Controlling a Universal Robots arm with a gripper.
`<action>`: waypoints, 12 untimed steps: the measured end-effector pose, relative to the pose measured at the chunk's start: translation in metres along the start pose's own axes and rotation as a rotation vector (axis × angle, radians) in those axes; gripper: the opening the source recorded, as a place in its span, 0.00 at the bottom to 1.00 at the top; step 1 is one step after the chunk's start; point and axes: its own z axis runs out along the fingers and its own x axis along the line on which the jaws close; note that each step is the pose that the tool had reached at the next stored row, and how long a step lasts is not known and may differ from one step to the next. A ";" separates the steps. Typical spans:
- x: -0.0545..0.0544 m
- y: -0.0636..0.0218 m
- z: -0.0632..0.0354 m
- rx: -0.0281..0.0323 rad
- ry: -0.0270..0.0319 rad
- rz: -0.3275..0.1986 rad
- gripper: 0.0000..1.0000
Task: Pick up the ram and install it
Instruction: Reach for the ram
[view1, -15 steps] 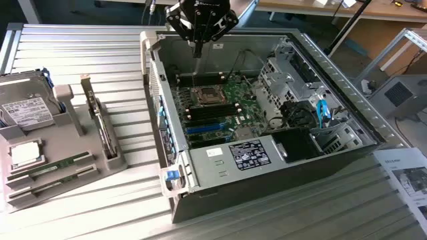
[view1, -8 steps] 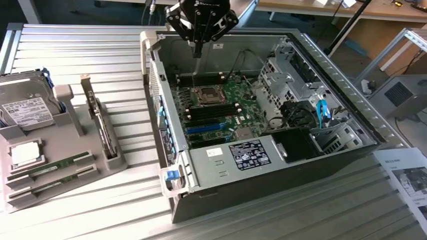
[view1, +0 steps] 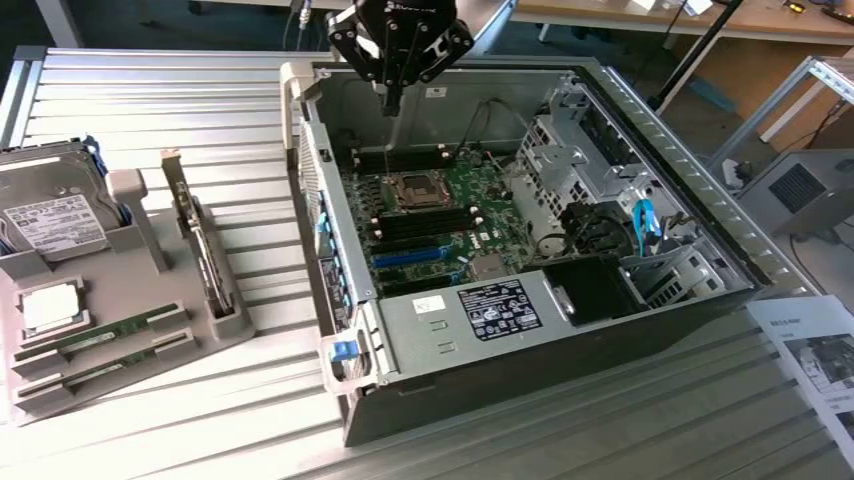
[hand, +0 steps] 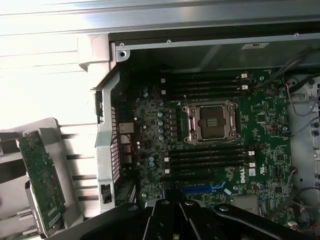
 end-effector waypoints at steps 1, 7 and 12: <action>0.003 -0.0002 -0.0001 0.0001 0.0001 0.000 0.11; 0.015 -0.0011 -0.0004 0.0001 0.0001 0.000 0.11; 0.026 -0.0022 -0.0008 0.0001 0.0001 0.000 0.11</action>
